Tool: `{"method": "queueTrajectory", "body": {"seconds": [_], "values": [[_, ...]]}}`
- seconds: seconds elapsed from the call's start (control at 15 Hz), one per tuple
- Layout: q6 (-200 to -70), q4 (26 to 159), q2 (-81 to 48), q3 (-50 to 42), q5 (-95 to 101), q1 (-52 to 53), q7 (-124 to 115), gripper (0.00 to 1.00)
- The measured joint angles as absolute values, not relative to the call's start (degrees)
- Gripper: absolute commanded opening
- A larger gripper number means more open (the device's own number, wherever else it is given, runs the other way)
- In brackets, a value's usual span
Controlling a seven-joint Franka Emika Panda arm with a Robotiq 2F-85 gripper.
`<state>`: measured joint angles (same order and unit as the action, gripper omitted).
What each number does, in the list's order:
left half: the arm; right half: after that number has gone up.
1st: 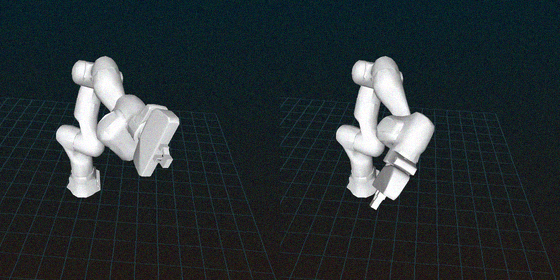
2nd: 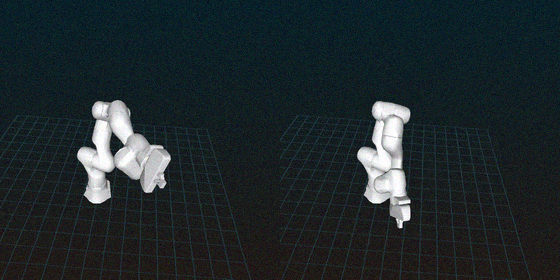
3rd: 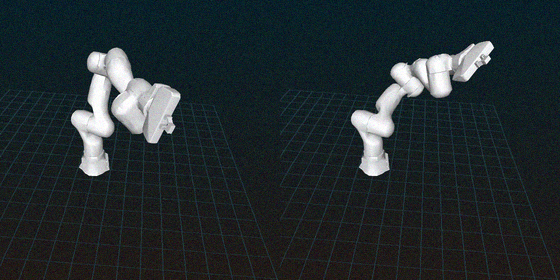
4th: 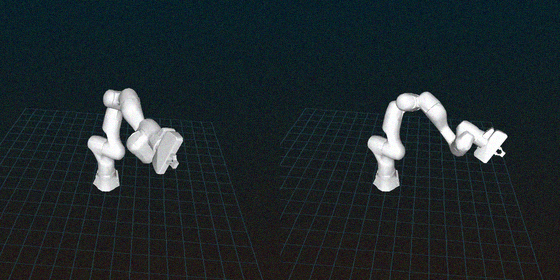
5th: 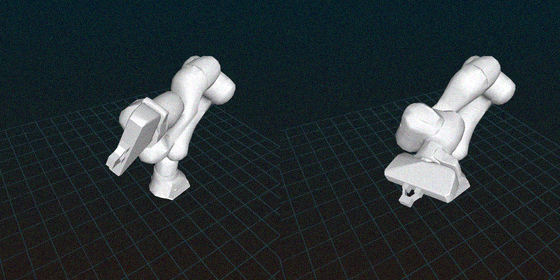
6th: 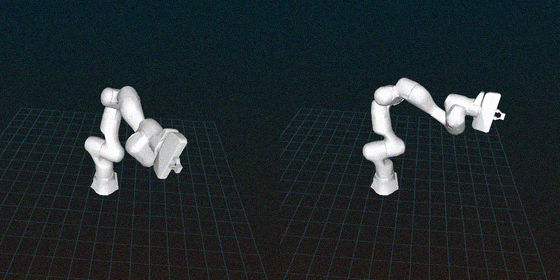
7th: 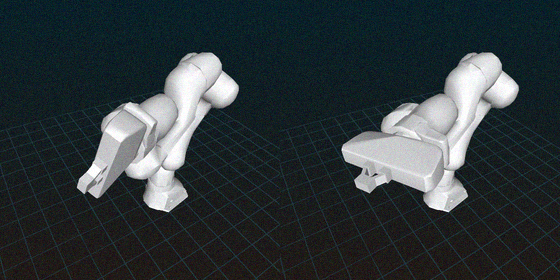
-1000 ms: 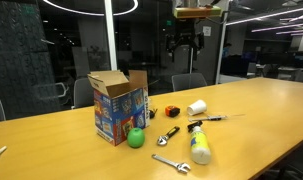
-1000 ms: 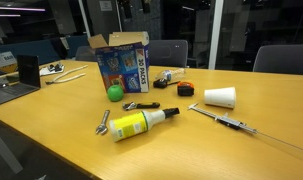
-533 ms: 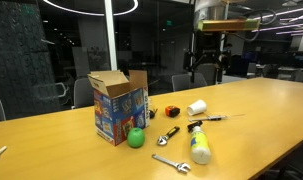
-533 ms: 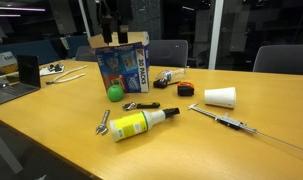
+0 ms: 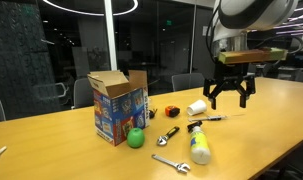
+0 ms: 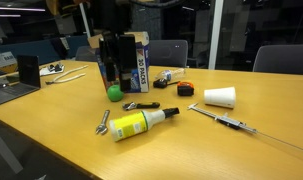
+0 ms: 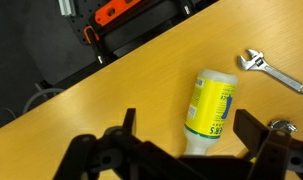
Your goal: Put the black masking tape into the box.
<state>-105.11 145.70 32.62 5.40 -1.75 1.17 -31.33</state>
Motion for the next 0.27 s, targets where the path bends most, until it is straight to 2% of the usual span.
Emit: {"method": "queueTrajectory", "body": {"seconds": [0.27], "values": [[-105.11, 145.61, 32.57, 5.92, -1.76, 1.16, -31.33, 1.0]]}}
